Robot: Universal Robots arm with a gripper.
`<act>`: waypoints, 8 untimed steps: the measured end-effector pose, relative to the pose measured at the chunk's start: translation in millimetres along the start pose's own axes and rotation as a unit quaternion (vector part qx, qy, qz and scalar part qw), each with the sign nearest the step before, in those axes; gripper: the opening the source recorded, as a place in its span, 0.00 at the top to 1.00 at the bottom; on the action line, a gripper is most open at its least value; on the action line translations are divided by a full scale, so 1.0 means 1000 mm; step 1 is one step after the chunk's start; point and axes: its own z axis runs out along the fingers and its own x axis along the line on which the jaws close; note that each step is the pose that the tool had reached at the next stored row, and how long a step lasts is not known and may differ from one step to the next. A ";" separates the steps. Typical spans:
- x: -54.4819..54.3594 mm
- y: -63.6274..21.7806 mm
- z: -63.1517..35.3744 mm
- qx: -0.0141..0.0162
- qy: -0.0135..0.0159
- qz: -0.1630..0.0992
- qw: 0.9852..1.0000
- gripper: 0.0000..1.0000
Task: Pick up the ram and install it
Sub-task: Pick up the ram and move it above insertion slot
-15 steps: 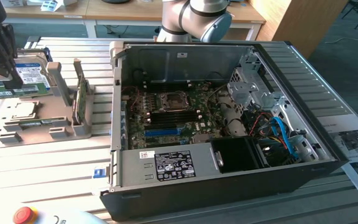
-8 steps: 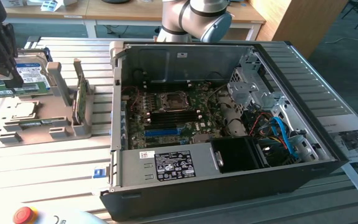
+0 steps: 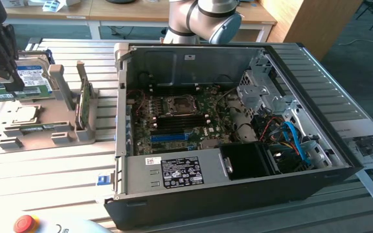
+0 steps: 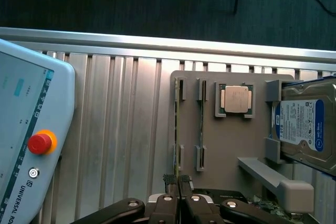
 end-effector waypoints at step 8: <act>0.000 0.0006 -0.0199 0.000 0.000 0.000 1.000 0.88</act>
